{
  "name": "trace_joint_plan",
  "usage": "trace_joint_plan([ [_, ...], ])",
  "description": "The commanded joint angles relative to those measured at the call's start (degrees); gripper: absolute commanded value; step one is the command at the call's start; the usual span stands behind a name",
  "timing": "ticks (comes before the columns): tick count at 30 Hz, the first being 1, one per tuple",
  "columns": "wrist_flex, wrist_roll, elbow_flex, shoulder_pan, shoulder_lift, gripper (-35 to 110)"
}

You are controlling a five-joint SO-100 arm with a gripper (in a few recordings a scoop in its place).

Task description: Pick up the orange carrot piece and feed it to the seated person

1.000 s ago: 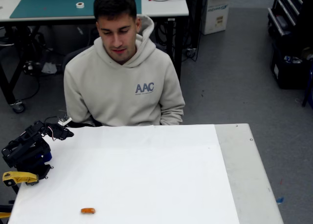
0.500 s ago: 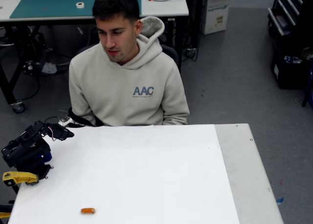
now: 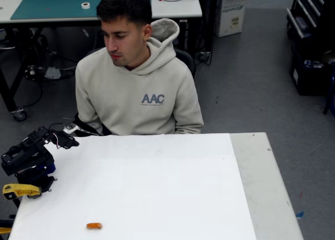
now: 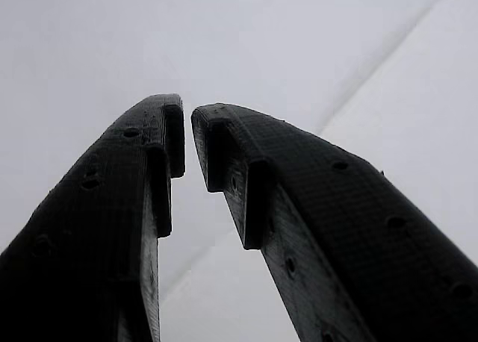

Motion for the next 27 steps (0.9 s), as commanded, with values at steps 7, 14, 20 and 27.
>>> trace_joint_plan([
  [7,0.18,0.79,-22.85,13.18,-24.52,-2],
  [14,0.18,0.09,-34.72,24.96,-39.81,-2],
  [20,0.18,-0.18,-42.71,34.8,-50.1,-2],
  [27,0.18,-0.26,-51.33,45.53,-58.89,-2],
])
